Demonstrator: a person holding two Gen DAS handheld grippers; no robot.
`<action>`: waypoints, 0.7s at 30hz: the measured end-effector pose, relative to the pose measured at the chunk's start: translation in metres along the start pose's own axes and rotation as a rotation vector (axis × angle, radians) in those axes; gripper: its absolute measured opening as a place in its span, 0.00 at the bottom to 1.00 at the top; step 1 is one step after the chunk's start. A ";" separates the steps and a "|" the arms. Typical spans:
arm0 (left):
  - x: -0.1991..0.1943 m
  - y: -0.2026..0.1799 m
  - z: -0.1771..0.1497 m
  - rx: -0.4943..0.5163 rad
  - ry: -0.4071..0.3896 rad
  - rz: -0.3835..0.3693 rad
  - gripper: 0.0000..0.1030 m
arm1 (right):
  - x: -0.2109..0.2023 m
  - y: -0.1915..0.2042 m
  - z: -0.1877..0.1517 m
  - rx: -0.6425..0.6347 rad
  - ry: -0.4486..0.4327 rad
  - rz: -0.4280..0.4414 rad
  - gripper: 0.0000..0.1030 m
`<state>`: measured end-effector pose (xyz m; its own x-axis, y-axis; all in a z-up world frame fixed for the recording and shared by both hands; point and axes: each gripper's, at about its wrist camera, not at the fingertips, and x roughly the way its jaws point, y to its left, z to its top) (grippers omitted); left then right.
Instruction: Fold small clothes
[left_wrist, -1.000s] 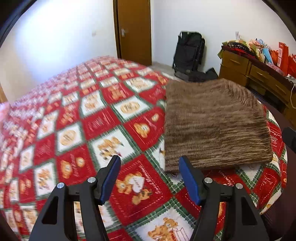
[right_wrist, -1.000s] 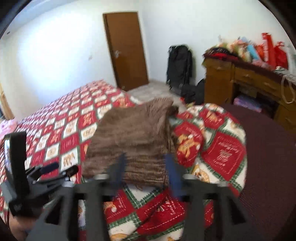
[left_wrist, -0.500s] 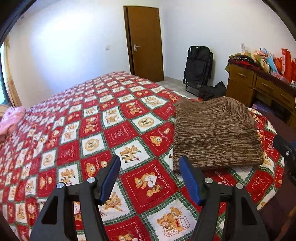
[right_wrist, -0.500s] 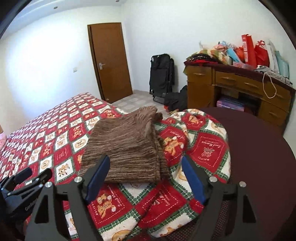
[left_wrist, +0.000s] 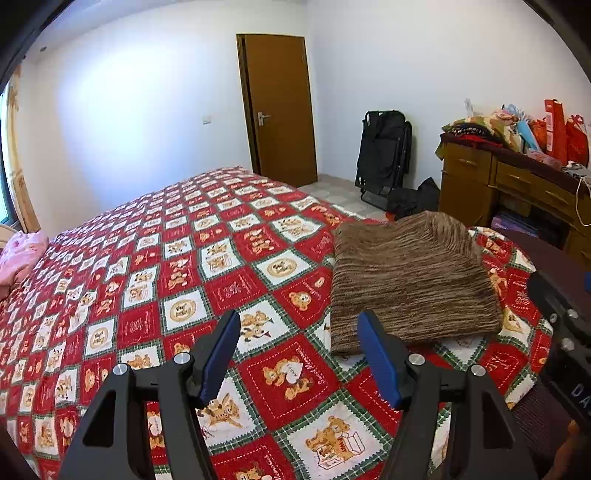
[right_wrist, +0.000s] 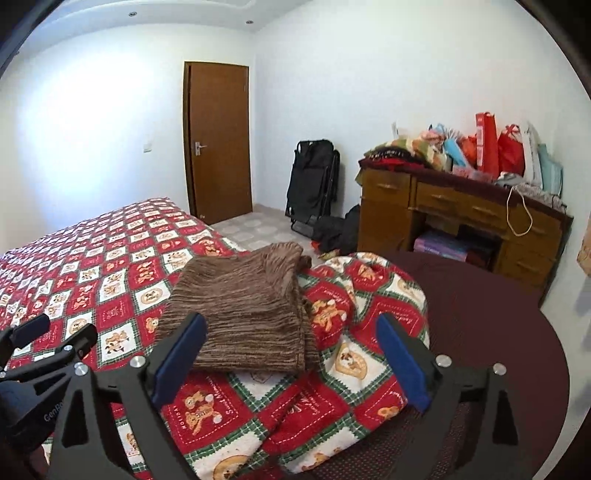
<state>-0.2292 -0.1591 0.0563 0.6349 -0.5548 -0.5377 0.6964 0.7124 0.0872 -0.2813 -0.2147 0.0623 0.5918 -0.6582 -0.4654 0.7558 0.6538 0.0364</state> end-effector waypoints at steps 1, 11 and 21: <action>-0.001 0.000 0.001 -0.002 -0.005 0.001 0.65 | -0.001 0.001 0.000 -0.005 -0.003 -0.001 0.93; -0.008 0.001 0.002 -0.008 -0.030 0.018 0.65 | -0.002 0.000 0.001 0.013 0.001 0.006 0.93; -0.006 0.000 0.001 -0.004 -0.024 0.027 0.65 | -0.004 0.000 0.000 0.014 -0.001 0.008 0.93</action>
<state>-0.2328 -0.1562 0.0607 0.6614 -0.5454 -0.5148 0.6774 0.7291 0.0979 -0.2834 -0.2124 0.0644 0.5984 -0.6534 -0.4637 0.7549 0.6537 0.0529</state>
